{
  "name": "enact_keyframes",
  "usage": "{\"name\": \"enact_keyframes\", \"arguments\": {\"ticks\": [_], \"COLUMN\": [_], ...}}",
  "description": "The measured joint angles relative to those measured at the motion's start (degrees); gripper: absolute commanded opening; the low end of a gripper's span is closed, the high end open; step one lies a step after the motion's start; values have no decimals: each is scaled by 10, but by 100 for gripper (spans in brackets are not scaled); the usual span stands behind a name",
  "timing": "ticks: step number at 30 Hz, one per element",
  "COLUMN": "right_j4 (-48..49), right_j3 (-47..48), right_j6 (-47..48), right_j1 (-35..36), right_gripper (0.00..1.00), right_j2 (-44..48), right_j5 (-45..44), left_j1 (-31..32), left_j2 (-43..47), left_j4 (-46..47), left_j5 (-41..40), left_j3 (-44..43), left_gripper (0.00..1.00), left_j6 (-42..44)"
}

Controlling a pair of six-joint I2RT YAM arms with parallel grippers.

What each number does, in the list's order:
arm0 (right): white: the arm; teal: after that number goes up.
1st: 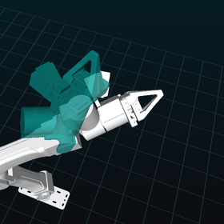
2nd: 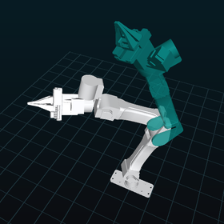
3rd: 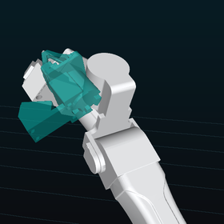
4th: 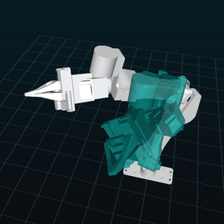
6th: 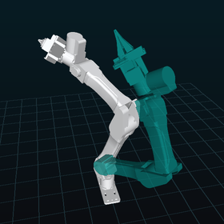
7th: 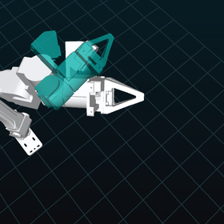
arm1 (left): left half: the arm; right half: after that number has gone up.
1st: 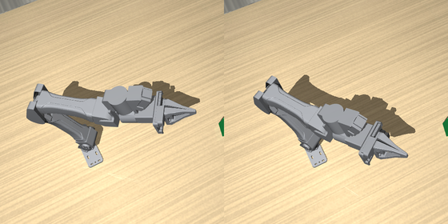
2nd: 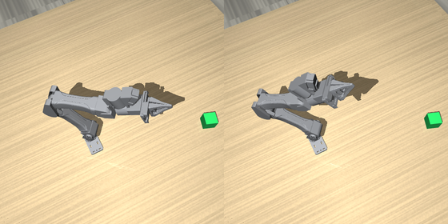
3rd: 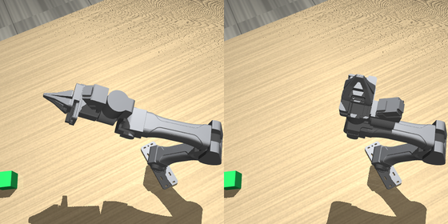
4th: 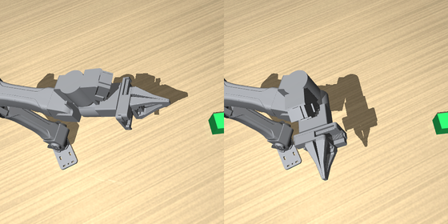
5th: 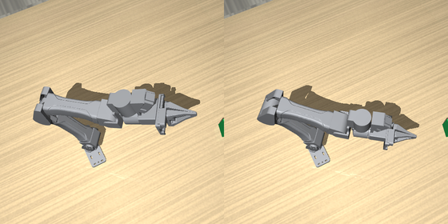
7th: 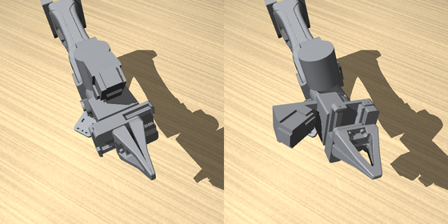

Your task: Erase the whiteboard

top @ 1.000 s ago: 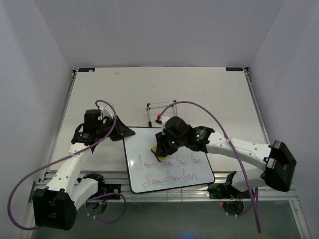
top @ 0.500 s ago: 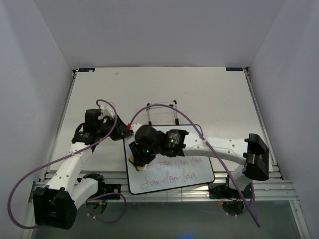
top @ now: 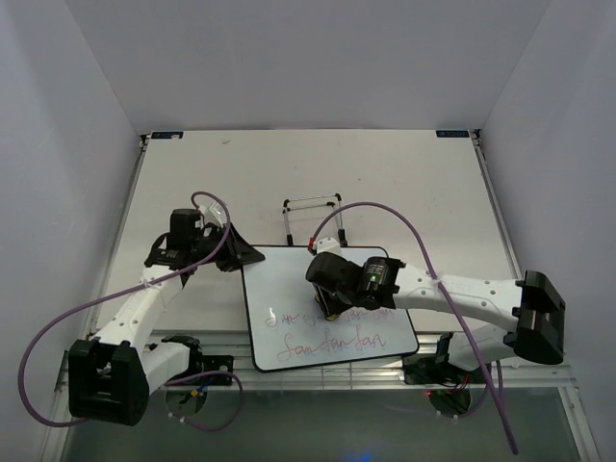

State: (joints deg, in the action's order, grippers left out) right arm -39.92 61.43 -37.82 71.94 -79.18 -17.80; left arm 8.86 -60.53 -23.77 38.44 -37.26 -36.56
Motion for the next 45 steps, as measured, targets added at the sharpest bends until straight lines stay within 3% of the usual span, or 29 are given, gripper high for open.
{"name": "enact_keyframes", "arguments": {"ticks": [7,18,23,27,32,39,42,45], "right_j4": [25,59,59,83,105,113,94,85], "right_j3": [-13,226,233,162,-24,-265,-315,-318], "right_j6": [10,50,50,35,-7,-49,-41,-28], "right_j1": [22,121,128,117,71,-70,-139,-156], "right_gripper": [23,23,23,23,24,25,25,24], "right_j2": [13,-173,-179,-138,-7,231,297,304], "right_j5": [18,48,39,29,19,36,45,59], "left_j1": [0,0,0,0,0,0,0,0], "left_j2": [-24,-60,-61,-61,-61,-51,-49,-49], "left_j4": [16,26,26,25,24,16,14,14], "left_j5": [9,17,17,17,18,17,17,18], "left_j3": [3,5,5,5,7,8,8,8], "left_gripper": [0,0,0,0,0,0,0,0], "left_j6": [-13,-20,-20,-20,-19,-18,-19,-19]}}
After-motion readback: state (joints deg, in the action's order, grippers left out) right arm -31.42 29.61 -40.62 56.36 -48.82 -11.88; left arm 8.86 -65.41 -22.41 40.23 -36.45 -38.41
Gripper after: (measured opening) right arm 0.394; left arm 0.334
